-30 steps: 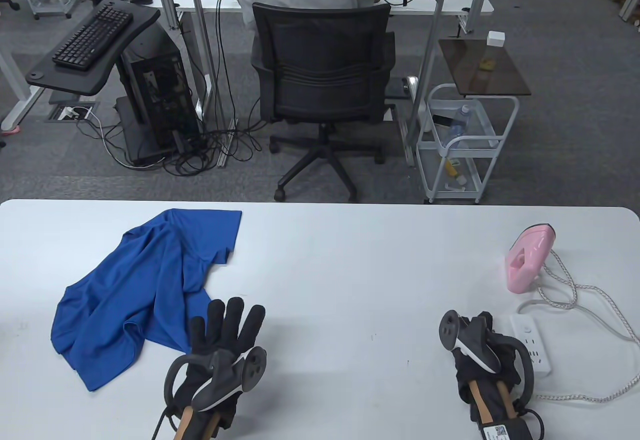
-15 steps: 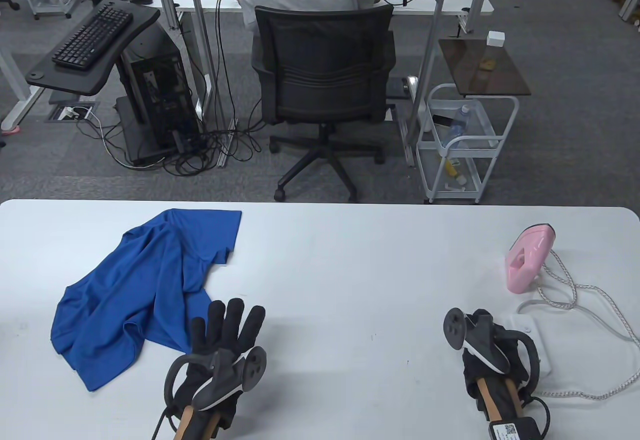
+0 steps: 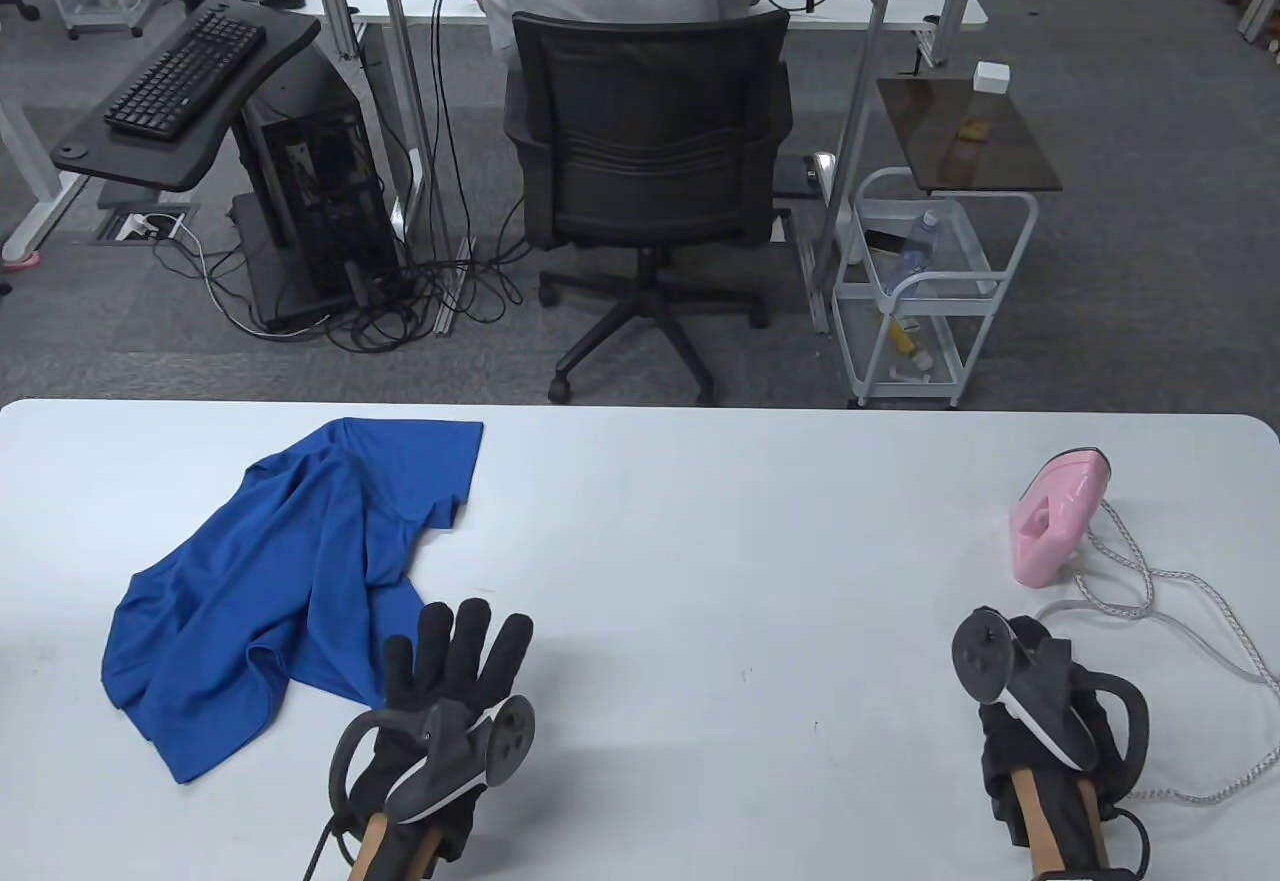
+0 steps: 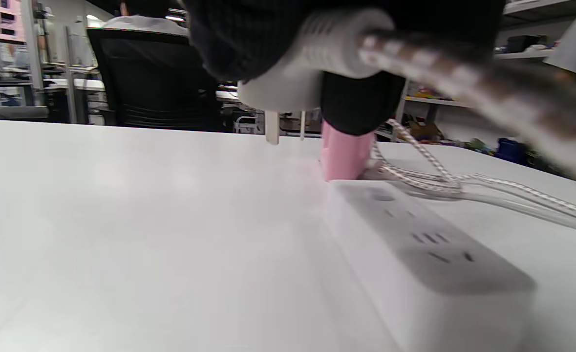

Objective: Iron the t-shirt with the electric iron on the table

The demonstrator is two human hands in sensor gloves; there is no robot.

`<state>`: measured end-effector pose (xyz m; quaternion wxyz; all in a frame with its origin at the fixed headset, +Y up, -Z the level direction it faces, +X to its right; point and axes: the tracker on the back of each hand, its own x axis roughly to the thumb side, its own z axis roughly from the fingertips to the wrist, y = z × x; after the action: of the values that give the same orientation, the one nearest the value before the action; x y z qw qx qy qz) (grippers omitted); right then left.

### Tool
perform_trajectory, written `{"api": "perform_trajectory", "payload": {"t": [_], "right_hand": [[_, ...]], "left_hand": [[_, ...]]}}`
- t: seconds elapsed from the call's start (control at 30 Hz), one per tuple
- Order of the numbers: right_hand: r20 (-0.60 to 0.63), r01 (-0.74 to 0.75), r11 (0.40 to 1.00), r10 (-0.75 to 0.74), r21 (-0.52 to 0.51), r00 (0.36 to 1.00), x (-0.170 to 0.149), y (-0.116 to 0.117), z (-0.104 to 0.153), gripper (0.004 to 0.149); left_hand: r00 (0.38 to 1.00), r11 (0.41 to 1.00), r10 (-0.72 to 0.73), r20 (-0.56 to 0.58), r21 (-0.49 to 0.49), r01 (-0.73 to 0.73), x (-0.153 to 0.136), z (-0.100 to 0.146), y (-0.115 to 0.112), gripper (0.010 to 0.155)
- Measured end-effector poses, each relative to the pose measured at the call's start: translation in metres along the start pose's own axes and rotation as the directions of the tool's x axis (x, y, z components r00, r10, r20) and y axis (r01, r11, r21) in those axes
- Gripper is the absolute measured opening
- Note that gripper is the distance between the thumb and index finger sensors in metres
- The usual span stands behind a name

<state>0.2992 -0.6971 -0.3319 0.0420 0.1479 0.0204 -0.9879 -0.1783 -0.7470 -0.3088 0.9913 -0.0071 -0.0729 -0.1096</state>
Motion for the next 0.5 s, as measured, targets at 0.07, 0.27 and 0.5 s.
{"api": "perform_trajectory", "payload": {"t": [0.07, 0.27, 0.5], "right_hand": [[-0.040, 0.004, 1.000, -0.003, 0.025, 0.999, -0.010, 0.001, -0.002, 0.056], [-0.131, 0.030, 0.992, -0.015, 0.120, 0.991, -0.039, 0.017, -0.009, 0.054], [-0.177, 0.041, 0.981, -0.006, 0.191, 0.984, -0.051, 0.030, -0.014, 0.053]], "left_hand": [[1.000, 1.000, -0.004, 0.001, -0.002, 0.004, 0.000, 0.000, 0.000, 0.082], [1.000, 1.000, -0.001, 0.007, -0.006, 0.001, 0.001, 0.001, 0.000, 0.082], [1.000, 1.000, 0.006, 0.011, 0.009, -0.007, 0.001, 0.002, 0.002, 0.082]]}}
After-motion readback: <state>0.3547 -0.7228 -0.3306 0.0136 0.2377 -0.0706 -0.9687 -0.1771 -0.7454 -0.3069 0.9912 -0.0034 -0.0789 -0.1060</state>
